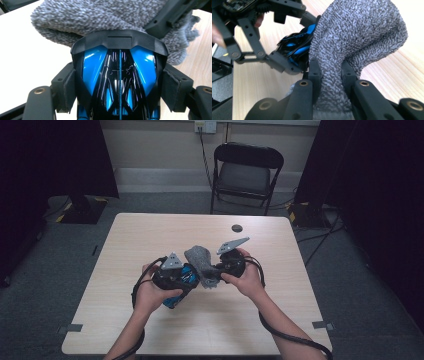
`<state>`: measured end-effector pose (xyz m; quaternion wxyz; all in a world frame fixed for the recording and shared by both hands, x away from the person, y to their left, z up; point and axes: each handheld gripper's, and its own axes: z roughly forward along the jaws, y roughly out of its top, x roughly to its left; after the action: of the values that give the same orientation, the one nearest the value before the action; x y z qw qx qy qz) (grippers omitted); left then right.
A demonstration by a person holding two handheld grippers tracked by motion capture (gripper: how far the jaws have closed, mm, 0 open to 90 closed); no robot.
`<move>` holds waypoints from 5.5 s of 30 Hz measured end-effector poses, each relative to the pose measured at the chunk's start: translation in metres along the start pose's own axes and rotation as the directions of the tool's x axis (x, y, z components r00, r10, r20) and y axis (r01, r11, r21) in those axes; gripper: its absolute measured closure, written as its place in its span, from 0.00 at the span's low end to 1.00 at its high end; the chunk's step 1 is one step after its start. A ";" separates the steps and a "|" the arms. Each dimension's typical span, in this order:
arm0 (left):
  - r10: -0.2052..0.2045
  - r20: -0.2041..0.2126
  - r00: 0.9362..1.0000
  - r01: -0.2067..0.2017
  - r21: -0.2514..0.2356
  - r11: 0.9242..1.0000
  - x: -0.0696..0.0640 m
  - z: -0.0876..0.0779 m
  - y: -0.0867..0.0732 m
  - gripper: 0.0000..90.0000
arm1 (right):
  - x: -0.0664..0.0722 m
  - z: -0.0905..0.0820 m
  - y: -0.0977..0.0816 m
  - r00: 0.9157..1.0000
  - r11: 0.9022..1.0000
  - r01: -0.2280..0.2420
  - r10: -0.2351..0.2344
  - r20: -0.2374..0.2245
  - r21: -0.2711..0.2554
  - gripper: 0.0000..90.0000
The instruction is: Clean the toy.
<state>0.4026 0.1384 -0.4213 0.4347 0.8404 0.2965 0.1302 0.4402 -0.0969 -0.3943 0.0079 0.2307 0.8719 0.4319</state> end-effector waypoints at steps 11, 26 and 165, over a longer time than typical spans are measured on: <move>-0.008 -0.020 1.000 0.008 -0.005 1.000 0.004 -0.003 -0.002 0.28 | 0.005 -0.002 -0.004 1.000 1.000 0.019 -0.019 -0.016 0.006 0.85; -0.020 -0.037 0.999 0.020 -0.012 1.000 0.009 -0.006 -0.004 0.28 | 0.013 -0.003 -0.014 0.998 0.999 0.036 -0.036 -0.049 -0.001 0.85; -0.041 -0.036 0.999 0.038 -0.076 0.996 -0.002 -0.003 0.030 0.28 | 0.016 0.006 -0.031 1.000 0.999 0.001 -0.002 -0.023 -0.052 0.85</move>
<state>0.4116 0.1259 -0.3949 0.4628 0.8148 0.3159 0.1485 0.4147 -0.1022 -0.4186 0.0041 0.2247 0.8606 0.4569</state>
